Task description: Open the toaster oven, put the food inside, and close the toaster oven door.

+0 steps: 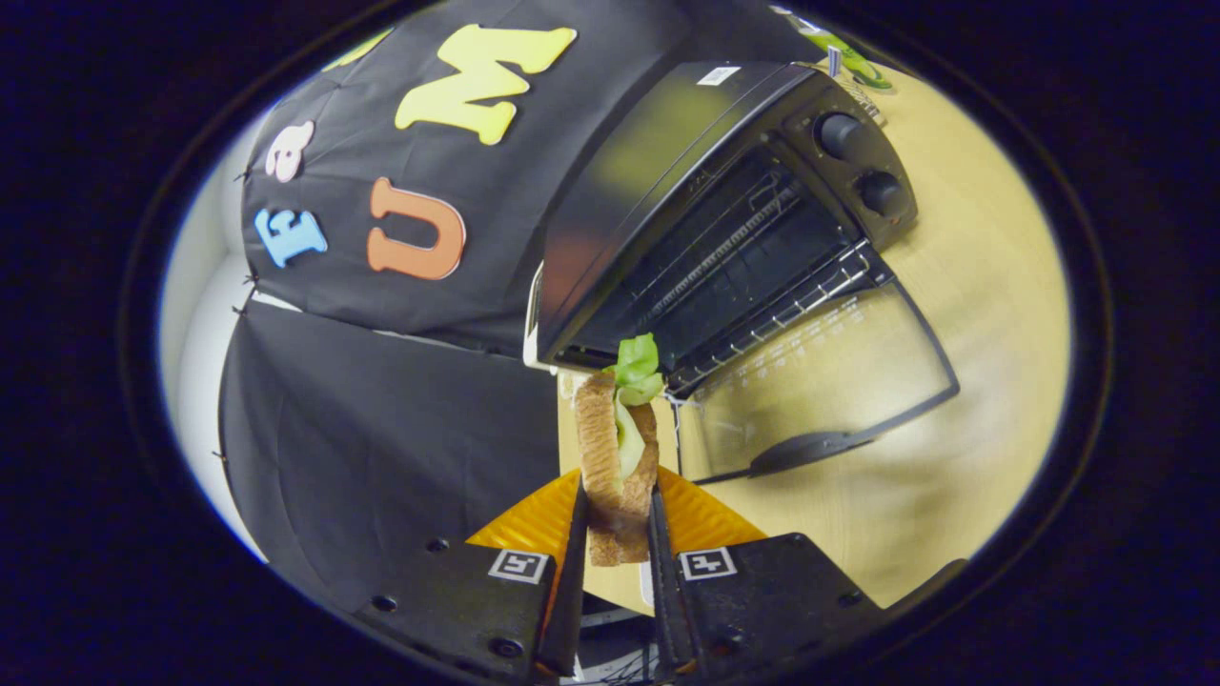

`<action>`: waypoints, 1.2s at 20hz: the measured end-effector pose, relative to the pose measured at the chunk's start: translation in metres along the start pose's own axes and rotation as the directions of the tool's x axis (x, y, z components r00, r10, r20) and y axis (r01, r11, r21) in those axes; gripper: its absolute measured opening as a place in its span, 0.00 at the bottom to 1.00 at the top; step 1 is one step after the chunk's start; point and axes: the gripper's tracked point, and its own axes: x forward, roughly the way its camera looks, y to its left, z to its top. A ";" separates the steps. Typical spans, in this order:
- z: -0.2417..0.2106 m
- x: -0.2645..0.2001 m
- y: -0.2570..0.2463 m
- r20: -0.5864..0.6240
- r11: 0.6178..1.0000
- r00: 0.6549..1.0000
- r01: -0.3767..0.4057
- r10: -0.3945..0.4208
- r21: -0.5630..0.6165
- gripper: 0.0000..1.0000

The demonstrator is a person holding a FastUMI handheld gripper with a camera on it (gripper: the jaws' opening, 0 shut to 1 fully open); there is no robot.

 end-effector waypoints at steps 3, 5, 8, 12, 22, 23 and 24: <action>0.026 0.019 -0.006 0.055 0.998 0.998 -0.034 0.032 0.048 0.37; 0.047 0.029 -0.010 0.104 0.994 0.993 -0.068 0.059 0.088 0.36; 0.077 0.045 -0.028 0.208 0.983 0.975 -0.114 0.082 0.144 0.36; 0.103 0.066 -0.043 0.312 0.971 0.947 -0.138 0.072 0.197 0.36; 0.128 0.102 -0.062 0.451 0.966 0.892 -0.117 0.000 0.230 0.39; 0.126 0.104 -0.061 0.444 0.973 0.896 -0.091 -0.013 0.212 0.42; 0.125 0.105 -0.060 0.432 0.980 0.901 -0.065 -0.024 0.189 0.46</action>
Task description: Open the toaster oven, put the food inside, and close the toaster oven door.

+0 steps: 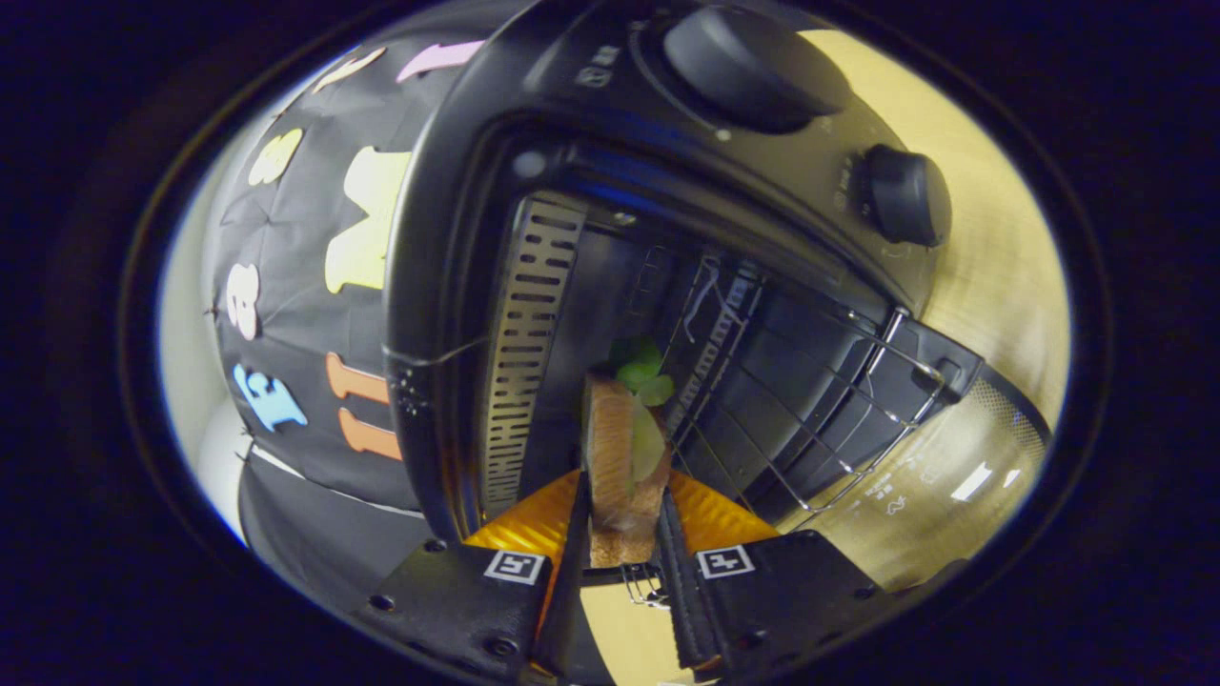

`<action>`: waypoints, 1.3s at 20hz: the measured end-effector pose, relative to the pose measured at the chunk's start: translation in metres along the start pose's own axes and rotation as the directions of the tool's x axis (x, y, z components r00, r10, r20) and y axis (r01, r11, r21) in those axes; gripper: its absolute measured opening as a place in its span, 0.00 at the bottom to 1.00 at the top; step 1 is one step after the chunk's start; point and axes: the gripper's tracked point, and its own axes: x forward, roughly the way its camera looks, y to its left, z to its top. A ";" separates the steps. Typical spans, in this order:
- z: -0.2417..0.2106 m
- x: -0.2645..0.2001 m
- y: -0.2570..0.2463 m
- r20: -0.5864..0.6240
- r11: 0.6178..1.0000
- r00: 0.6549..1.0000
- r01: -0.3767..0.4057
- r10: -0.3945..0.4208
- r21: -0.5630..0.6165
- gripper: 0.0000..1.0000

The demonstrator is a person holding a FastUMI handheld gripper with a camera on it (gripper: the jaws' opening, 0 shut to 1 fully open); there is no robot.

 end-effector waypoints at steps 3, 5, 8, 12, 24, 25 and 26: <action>-0.007 0.001 -0.002 -0.015 0.993 0.999 0.050 -0.051 -0.107 0.56; -0.013 0.001 -0.008 -0.035 0.985 0.996 0.078 -0.084 -0.155 0.61; -0.028 -0.002 -0.011 -0.072 0.962 0.987 0.123 -0.144 -0.242 0.71; -0.043 -0.016 -0.013 -0.100 0.917 0.970 0.171 -0.220 -0.361 0.86; -0.069 -0.132 0.009 0.005 0.662 0.931 0.263 -0.364 -0.702 0.98; -0.074 -0.146 0.012 0.014 0.630 0.930 0.260 -0.367 -0.732 0.98; -0.078 -0.158 0.015 0.020 0.603 0.930 0.254 -0.367 -0.756 0.98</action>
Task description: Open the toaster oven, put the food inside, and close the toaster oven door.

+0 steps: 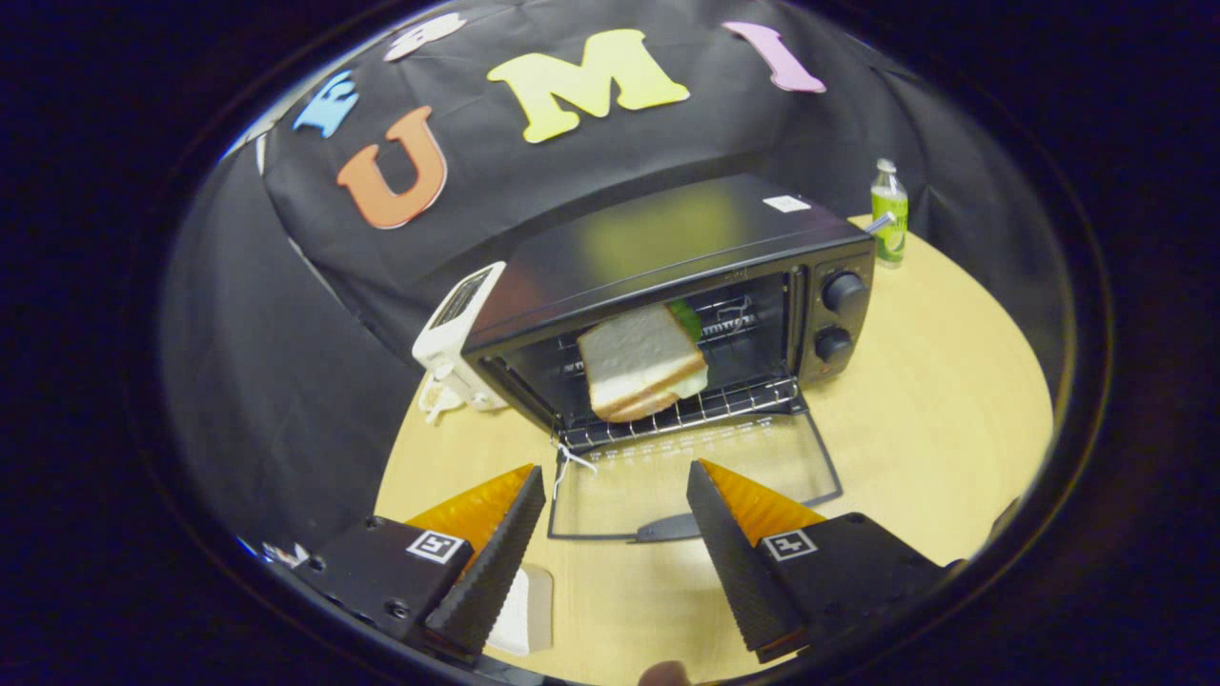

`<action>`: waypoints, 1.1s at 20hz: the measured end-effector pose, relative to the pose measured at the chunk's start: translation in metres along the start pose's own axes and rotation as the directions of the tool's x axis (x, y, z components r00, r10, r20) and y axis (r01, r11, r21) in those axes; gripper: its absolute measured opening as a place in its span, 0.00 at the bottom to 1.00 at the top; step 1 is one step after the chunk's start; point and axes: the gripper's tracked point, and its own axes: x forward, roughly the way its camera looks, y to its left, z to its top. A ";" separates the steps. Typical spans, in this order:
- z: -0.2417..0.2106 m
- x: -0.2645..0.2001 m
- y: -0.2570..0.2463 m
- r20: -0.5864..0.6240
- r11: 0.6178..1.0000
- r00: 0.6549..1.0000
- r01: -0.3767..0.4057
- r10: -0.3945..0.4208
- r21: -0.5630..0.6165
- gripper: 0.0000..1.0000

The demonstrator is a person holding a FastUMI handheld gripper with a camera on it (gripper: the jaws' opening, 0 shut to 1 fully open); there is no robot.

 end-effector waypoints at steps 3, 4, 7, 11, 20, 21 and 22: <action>-0.005 -0.032 0.004 0.030 0.995 0.999 0.021 -0.018 -0.101 0.98; -0.008 -0.041 0.006 0.038 0.992 0.999 0.025 -0.021 -0.121 0.98; -0.016 -0.068 0.000 0.068 0.986 0.996 0.069 -0.059 -0.153 0.99; -0.037 -0.073 -0.008 0.085 0.979 0.992 0.107 -0.093 -0.174 0.99; -0.105 -0.006 -0.041 -0.045 0.974 0.983 0.169 -0.177 -0.151 0.99; -0.108 0.004 -0.045 -0.053 0.973 0.981 0.176 -0.186 -0.150 0.99; -0.113 0.013 -0.047 -0.064 0.973 0.980 0.178 -0.189 -0.147 0.99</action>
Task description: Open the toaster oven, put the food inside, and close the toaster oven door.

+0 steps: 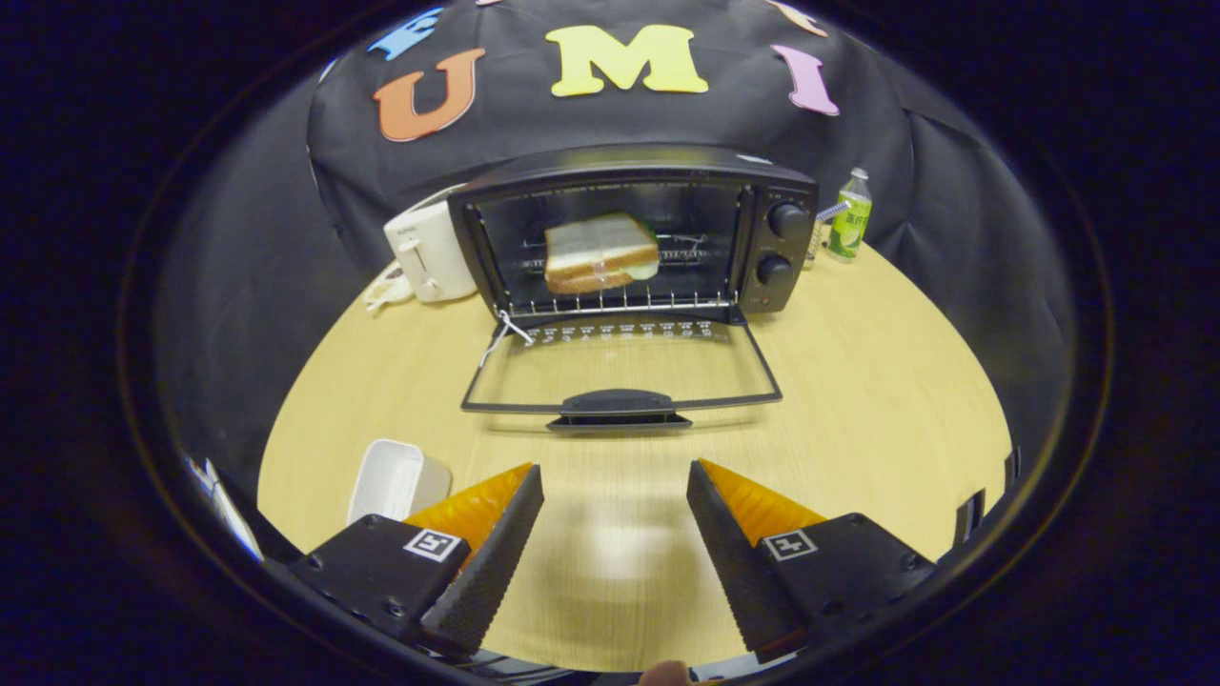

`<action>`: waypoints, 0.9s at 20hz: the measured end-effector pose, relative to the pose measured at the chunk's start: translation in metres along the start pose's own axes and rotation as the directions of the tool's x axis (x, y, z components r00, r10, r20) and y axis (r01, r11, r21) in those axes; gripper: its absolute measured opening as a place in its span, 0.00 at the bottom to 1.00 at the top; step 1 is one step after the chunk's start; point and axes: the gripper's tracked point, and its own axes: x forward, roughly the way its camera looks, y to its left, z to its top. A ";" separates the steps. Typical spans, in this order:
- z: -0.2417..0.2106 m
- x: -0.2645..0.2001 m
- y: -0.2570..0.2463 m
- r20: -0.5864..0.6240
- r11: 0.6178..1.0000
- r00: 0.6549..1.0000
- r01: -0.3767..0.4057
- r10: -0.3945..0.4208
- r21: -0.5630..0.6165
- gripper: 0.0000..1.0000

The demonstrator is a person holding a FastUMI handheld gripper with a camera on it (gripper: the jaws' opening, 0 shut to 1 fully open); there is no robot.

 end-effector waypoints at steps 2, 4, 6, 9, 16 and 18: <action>-0.002 0.020 -0.002 -0.016 1.000 1.000 0.010 -0.010 0.010 0.99; -0.003 0.035 -0.003 -0.025 1.000 1.000 0.018 -0.018 0.015 0.99; -0.003 0.047 -0.007 -0.044 0.999 0.999 0.030 -0.029 0.020 0.99; -0.001 0.060 -0.010 -0.051 0.999 0.998 0.044 -0.043 0.009 0.99; 0.002 0.067 -0.012 -0.055 0.996 0.994 0.089 -0.090 -0.009 0.99; 0.007 0.058 -0.011 -0.045 0.996 0.995 0.086 -0.087 -0.011 0.99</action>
